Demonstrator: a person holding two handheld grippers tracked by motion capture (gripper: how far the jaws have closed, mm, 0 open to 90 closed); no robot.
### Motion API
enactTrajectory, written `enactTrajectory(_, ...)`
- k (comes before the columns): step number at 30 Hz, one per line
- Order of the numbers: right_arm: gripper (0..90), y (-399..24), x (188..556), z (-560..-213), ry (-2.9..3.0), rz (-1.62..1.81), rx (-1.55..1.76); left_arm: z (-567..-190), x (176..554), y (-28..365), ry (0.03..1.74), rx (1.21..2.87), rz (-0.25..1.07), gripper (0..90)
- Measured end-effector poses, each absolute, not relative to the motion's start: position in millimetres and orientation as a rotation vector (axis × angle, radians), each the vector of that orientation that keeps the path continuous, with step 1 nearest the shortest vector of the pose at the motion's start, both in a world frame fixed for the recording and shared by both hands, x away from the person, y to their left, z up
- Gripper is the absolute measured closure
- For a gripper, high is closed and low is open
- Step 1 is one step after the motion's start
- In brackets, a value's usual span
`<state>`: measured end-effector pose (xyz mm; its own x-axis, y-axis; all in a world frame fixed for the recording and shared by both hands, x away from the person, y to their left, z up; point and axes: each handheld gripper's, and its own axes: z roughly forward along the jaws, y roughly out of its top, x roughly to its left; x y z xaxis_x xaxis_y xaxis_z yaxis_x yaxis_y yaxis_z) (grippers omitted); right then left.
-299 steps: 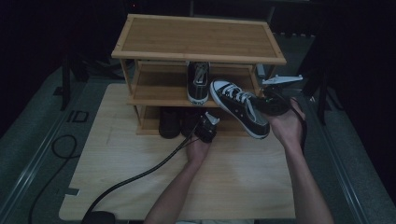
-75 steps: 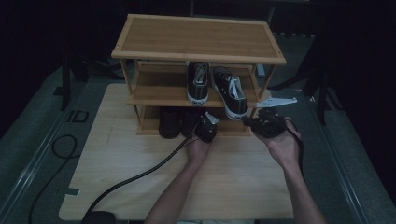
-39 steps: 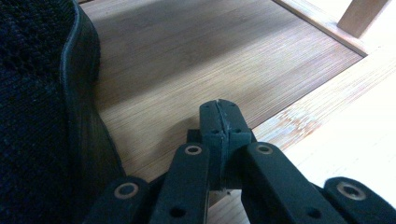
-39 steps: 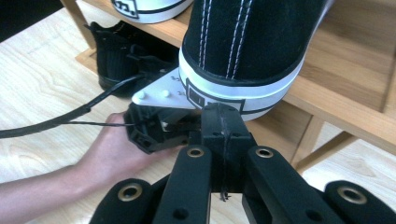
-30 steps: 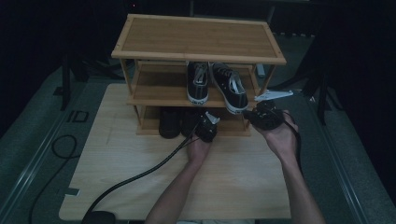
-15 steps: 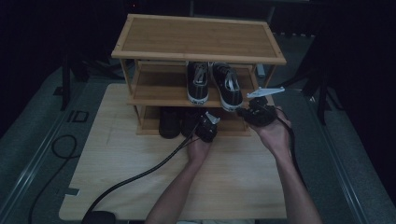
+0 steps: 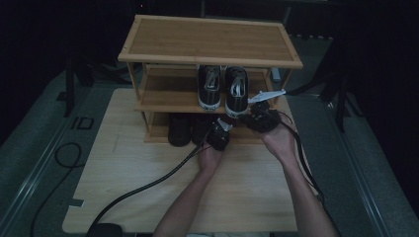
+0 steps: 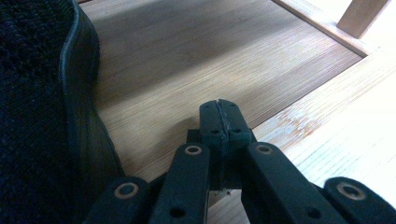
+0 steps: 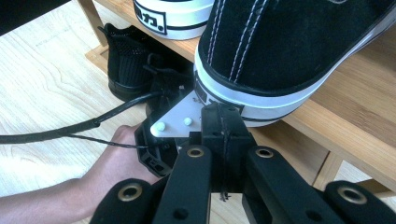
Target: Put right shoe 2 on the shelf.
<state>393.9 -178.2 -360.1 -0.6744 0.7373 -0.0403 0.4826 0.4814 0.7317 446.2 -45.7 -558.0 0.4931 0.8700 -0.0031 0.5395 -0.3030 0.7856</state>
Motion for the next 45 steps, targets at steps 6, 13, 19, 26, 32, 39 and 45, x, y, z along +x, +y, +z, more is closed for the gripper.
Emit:
enactTrajectory(6, 90.0, -181, 397, -359, 2.38, 1.012, 1.038, -558, 446, -46, 1.157, 1.984, 0.559, 90.0)
enactTrajectory(13, 90.0, -182, 406, -360, 2.394, 1.019, 1.039, -558, 446, -46, 1.164, 1.984, 0.563, 90.0)
enactTrajectory(19, 90.0, -182, 409, -360, 2.408, 1.023, 1.034, -558, 446, -46, 1.163, 1.985, 0.561, 90.0)
enactTrajectory(26, 90.0, -180, 415, -359, 2.433, 1.021, 1.012, -558, 446, -45, 1.166, 1.985, 0.559, 90.0)
enactTrajectory(32, 90.0, -177, 414, -360, 2.423, 1.011, 0.998, -558, 446, -46, 1.164, 1.986, 0.56, 90.0)
enactTrajectory(39, 90.0, -185, 408, -355, 2.354, 0.991, 1.001, -558, 446, -46, 1.165, 1.984, 0.559, 90.0)
enactTrajectory(45, 90.0, -193, 414, -351, 2.258, 0.964, 1.068, -558, 446, -46, 1.16, 1.986, 0.552, 90.0)
